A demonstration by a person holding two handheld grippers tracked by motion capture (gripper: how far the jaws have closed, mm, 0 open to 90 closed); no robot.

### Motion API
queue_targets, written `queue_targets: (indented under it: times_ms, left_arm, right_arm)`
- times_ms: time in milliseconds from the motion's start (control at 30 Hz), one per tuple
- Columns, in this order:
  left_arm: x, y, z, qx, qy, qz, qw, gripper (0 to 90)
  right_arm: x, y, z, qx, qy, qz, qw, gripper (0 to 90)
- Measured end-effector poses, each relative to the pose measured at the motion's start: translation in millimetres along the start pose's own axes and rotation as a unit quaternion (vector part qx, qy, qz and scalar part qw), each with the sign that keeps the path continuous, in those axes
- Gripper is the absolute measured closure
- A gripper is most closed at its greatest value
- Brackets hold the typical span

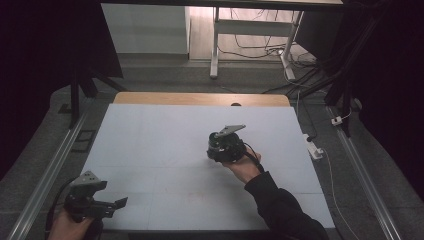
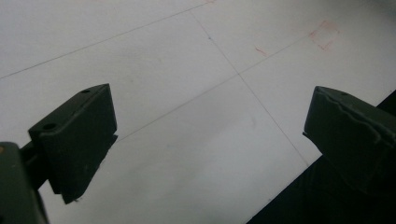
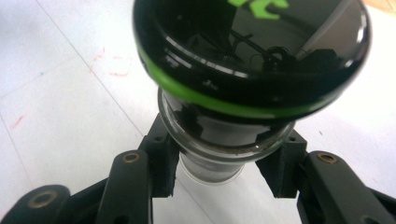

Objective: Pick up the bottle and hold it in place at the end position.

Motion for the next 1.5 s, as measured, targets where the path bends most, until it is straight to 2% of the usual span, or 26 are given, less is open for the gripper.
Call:
queue_targets:
  times_ms: [400,833,1233,1500]
  left_arm:
    - [0.6,-0.8,-0.5,-0.005,-0.004,-0.002,1.0,3.7]
    - [0.8,-1.1,-0.6,-0.006,-0.006,-0.001,1.0,3.7]
    - [1.2,-1.3,-0.8,-0.007,-0.008,-0.001,0.9999,3.7]
    - [2.2,-1.7,-1.2,-0.008,-0.01,-0.001,0.9999,3.7]
  right_arm:
    - [-6.7,-29.0,-11.4,-0.017,-0.003,-0.002,0.9999,52.3]
    - [-2.7,-50.9,-13.7,-0.018,-0.004,0.012,0.9998,52.3]
    - [0.0,-58.9,-11.7,-0.017,-0.008,0.016,0.9997,52.3]
    - [-1.7,-59.3,-10.0,-0.013,0.001,0.02,0.9997,52.4]
Point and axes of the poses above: each handheld gripper's, and its own axes: y roughly backward along the jaws, z roughly out of its underside, x roughly to its right, the point moved 1 cm from there along -y, roughly forward along the jaws, and after that the axes turned 10 degrees about -y, right-handed, at the moved point
